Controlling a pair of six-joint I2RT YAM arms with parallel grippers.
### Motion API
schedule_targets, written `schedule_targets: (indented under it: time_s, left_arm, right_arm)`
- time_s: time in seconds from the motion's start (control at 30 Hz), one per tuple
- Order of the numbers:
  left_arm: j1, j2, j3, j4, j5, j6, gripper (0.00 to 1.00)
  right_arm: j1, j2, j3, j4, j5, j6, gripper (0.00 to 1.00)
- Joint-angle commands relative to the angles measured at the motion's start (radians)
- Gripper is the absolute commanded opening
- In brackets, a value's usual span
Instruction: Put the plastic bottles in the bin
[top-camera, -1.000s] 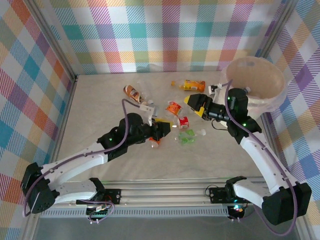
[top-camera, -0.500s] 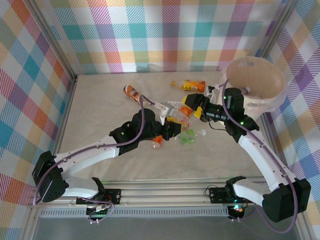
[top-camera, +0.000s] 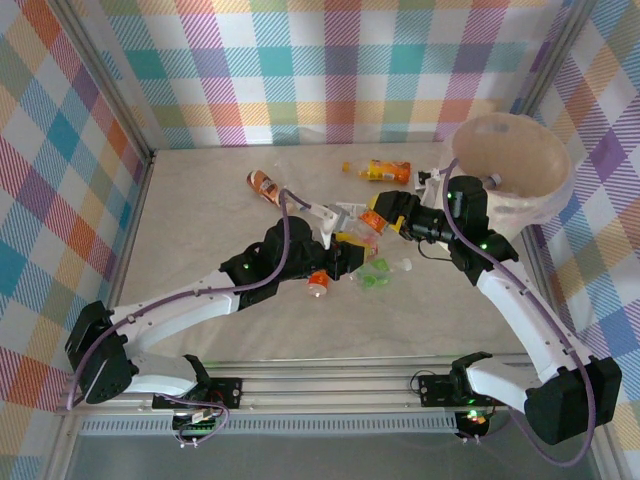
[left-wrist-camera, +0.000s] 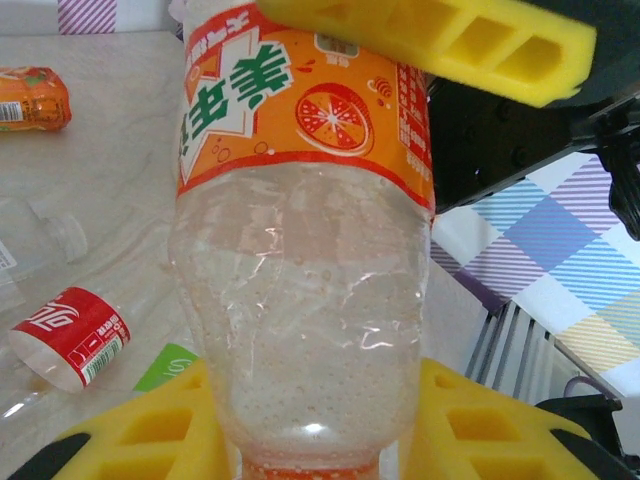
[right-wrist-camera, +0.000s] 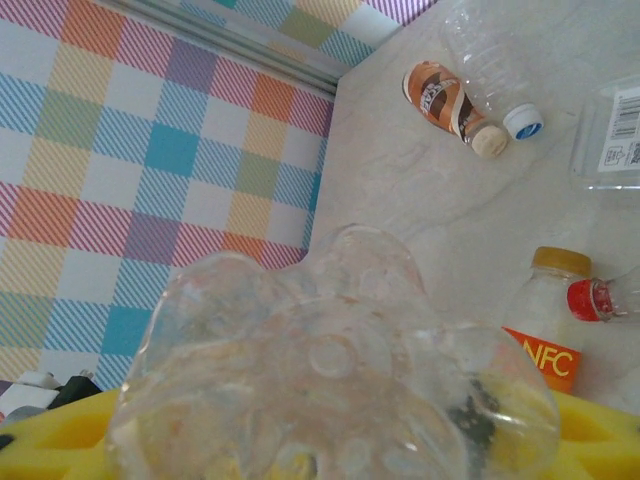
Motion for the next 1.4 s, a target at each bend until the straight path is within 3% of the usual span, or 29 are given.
schedule_targets:
  time_s: [0.0, 0.07, 0.23, 0.37, 0.5, 0.77, 0.9, 1.1, 1.37]
  left_arm:
    - [-0.008, 0.02, 0.041, -0.036, 0.01, 0.002, 0.41]
    - [-0.008, 0.028, 0.05, -0.059, -0.004, -0.006, 0.48]
    - [-0.006, 0.022, 0.042, -0.076, -0.103, -0.044, 0.88]
    - [0.005, -0.018, -0.01, -0.028, -0.115, -0.07, 1.0]
    - [0.008, -0.076, -0.066, -0.023, -0.178, -0.099, 1.0]
    - [0.009, -0.222, -0.216, -0.063, -0.44, -0.234, 1.0]
    - [0.009, -0.278, -0.275, -0.115, -0.548, -0.328, 1.0]
    - [0.009, -0.311, -0.31, -0.236, -0.613, -0.448, 1.0]
    - [0.008, -0.34, -0.338, -0.347, -0.673, -0.542, 1.0]
  right_arm:
    - [0.008, -0.023, 0.006, -0.003, 0.024, -0.064, 0.58]
    - [0.009, -0.029, 0.008, -0.001, 0.04, -0.082, 0.54]
    - [0.008, -0.037, 0.024, -0.014, 0.153, -0.114, 0.48]
    - [0.008, -0.021, 0.083, -0.037, 0.253, -0.197, 0.47]
    - [0.007, -0.002, 0.163, -0.055, 0.364, -0.316, 0.46]
    - [0.005, 0.03, 0.351, -0.056, 0.644, -0.618, 0.44]
    - [-0.012, 0.066, 0.45, -0.057, 0.721, -0.721, 0.43]
    - [-0.096, 0.138, 0.58, -0.054, 0.823, -0.831, 0.42]
    - [-0.281, 0.234, 0.654, -0.164, 0.949, -0.896, 0.44]
